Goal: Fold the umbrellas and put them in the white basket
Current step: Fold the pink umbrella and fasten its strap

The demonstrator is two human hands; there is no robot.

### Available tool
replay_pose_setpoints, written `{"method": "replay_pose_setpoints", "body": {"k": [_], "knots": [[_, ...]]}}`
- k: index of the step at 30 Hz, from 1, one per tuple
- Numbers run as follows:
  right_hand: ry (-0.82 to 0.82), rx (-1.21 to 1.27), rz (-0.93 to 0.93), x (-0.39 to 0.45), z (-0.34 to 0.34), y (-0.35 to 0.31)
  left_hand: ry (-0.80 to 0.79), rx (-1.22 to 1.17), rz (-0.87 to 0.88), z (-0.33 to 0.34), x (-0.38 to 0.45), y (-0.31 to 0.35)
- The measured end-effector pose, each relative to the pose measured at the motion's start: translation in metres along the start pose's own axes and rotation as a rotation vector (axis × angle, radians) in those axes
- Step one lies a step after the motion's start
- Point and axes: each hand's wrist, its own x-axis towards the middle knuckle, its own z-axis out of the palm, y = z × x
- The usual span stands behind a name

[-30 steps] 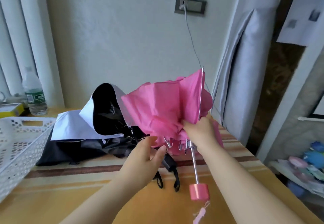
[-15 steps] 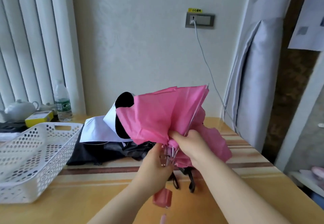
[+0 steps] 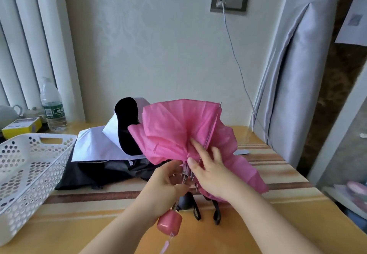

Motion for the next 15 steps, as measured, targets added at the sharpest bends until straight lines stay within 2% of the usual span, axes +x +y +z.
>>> {"method": "replay_pose_setpoints", "body": {"k": [5, 9, 11, 15], "knots": [[0.202, 0.266, -0.132, 0.019, -0.01, 0.01, -0.095, -0.028, 0.06, 0.006, 0.027, 0.005], [0.264, 0.473, -0.062, 0.031, -0.009, 0.026, -0.172, -0.066, 0.004, 0.012, 0.046, -0.008], [0.296, 0.578, -0.038, 0.034, 0.0, 0.036, -0.17, -0.093, -0.011, 0.015, 0.05, -0.016], [0.355, 0.556, -0.042, 0.041, 0.011, 0.048, -0.083, -0.118, -0.012, 0.02, 0.052, -0.026]]}}
